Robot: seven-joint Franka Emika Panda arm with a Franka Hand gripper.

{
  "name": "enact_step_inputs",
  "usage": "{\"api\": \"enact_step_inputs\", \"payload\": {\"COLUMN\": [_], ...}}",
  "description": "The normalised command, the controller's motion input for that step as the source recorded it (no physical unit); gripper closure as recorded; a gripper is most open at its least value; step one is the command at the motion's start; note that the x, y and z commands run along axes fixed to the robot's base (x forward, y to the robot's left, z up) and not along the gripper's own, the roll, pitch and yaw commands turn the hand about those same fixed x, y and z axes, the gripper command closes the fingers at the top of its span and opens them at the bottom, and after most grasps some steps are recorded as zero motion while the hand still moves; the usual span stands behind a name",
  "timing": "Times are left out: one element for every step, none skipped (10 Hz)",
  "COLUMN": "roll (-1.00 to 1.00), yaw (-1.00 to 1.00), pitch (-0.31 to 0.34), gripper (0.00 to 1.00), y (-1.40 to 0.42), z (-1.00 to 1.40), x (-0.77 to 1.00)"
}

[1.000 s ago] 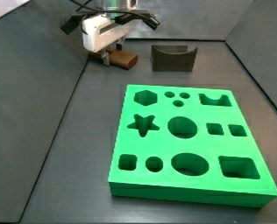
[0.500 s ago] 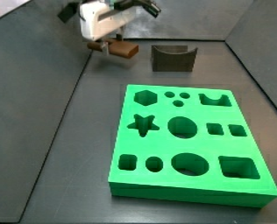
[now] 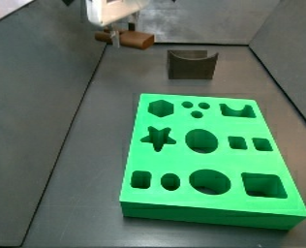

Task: Pick up the square-circle object. Move up. Place the square-circle object on the fixture. Regrasp the square-circle object. Rotate the square-circle object. Move to above the board. Insert the square-circle object.
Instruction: Place the square-circle object on the fixture.

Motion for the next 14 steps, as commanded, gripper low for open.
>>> {"api": "enact_step_inputs", "payload": {"roll": [0.06, 0.07, 0.08, 0.09, 0.1, 0.11, 0.11, 0.1, 0.1, -0.08, -0.08, -0.09, -0.11, -0.11], "yaw": [-0.02, -0.02, -0.02, -0.01, 0.0, 0.0, 0.01, 0.02, 0.02, -1.0, -1.0, -1.0, -1.0, -1.0], "pitch": [0.019, 0.029, 0.035, 0.038, 0.043, 0.047, 0.055, 0.059, 0.073, -0.026, -0.019, -0.015, -0.014, -0.01], "gripper": [1.0, 1.0, 1.0, 1.0, 1.0, 1.0, 1.0, 1.0, 1.0, 1.0, 1.0, 1.0, 1.0, 1.0], "y": [0.0, 0.01, 0.01, 0.01, 0.01, 0.01, 0.01, 0.01, 0.01, -0.57, -0.56, -0.53, -0.43, -0.39], "z": [1.0, 1.0, 1.0, 1.0, 0.91, 0.82, 0.64, 0.54, 0.35, 0.08, 0.03, 0.01, 0.02, 0.01], "x": [-0.02, -0.03, -0.04, -0.04, -0.04, -0.03, -0.02, -0.02, -0.01, 1.0, 1.0, 1.0, 1.0, 1.0]}}
